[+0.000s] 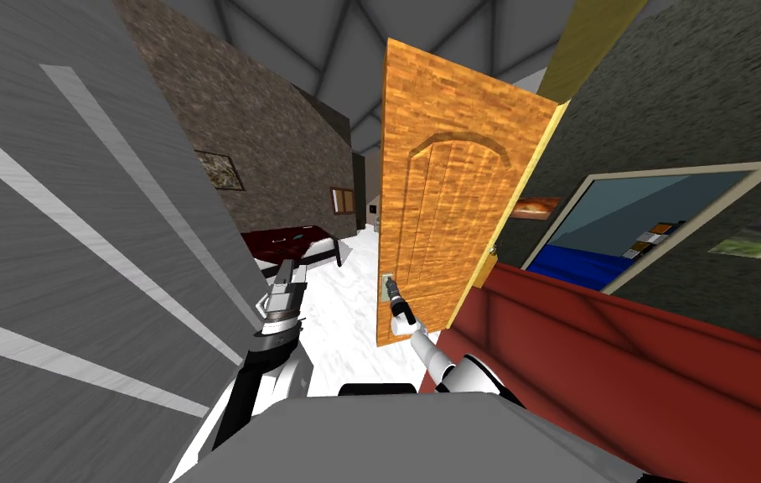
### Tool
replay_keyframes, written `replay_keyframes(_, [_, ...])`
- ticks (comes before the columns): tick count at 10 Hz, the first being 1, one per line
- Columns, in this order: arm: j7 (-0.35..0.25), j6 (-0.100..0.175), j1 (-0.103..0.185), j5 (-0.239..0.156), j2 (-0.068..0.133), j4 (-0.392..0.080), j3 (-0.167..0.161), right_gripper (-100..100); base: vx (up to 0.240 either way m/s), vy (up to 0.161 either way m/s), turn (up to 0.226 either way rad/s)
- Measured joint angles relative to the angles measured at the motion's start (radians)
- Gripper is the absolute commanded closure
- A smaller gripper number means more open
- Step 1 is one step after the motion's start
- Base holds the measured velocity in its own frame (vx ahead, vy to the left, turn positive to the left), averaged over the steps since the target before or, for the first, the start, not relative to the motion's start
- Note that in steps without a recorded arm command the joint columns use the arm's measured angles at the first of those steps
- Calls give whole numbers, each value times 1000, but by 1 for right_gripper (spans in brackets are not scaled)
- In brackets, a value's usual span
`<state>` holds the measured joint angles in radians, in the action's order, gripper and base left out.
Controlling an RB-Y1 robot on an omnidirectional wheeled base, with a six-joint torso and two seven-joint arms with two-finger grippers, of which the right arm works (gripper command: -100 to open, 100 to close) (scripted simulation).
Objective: Push the door open
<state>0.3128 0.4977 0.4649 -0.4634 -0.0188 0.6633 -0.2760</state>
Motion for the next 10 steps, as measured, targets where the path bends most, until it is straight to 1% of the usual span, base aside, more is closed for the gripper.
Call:
replay_keyframes(1, [8, -9, -12, -2, 3, 31, 1, 100, 57, 0, -10])
replay_keyframes(2, [23, -17, -23, -13, 11, 55, 1, 100, 119, 4, -27])
replay_keyframes(3, [50, -22, -30, -33, 10, 64, 7, 100, 119, -1, -69])
replay_keyframes(4, [59, -9, -12, -51, 20, 36, 7, 100, 78, -28, -76])
replay_keyframes(5, [58, 4, -7, -59, 32, 28, 10, 100, 32, -31, -10])
replay_keyframes(6, [65, 1, -22, -60, 35, 51, 13, -100, -94, -37, 132])
replay_keyframes(7, [71, 12, -8, -75, 46, 27, 15, -100, -214, -32, 126])
replay_keyframes(8, [85, 18, -5, -92, 53, 23, 20, -100, -258, -33, 74])
replay_keyframes(9, [107, 11, -15, -108, 57, 44, 27, -100, -262, -16, 150])
replay_keyframes(10, [128, 7, -19, -128, 57, 53, 33, -100, -236, -33, 122])
